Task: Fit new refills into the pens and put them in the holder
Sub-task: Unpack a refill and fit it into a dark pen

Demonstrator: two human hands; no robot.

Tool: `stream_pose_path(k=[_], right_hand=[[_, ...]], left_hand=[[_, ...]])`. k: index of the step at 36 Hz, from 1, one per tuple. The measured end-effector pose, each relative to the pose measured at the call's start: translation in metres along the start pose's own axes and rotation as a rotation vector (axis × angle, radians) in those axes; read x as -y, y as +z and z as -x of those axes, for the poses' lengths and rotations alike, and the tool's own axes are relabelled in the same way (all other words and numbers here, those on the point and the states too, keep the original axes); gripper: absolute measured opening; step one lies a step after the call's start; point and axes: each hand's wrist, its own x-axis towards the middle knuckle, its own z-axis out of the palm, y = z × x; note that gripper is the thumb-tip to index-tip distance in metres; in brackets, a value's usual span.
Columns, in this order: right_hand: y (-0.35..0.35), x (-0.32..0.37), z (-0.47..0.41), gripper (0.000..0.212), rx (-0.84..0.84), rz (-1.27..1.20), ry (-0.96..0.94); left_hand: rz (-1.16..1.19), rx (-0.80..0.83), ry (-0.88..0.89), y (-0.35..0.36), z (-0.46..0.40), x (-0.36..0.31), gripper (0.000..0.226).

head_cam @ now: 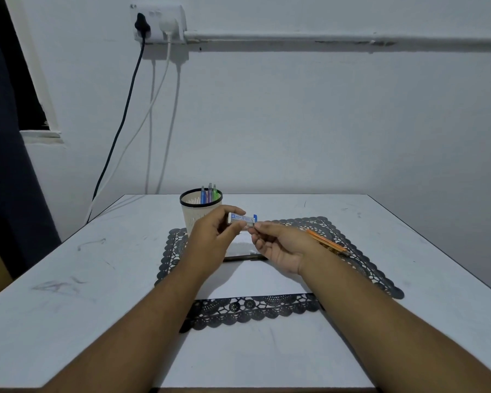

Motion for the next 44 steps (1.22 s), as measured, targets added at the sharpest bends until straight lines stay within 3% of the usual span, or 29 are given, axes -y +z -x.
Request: stream_pose_path(k=[8, 21, 44], right_hand=[[0.001, 0.000, 0.000, 0.010, -0.003, -0.025, 0.017], [0.000, 0.007, 0.004, 0.007, -0.040, 0.021, -0.029], [-0.002, 0.006, 0.001, 0.008, -0.056, -0.009, -0.049]], left_hand=[[0.151, 0.004, -0.064, -0.001, 0.001, -0.007, 0.014], [-0.008, -0.007, -0.046, -0.005, -0.001, 0.003, 0.018], [0.118, 0.020, -0.046, -0.005, -0.001, 0.005, 0.022]])
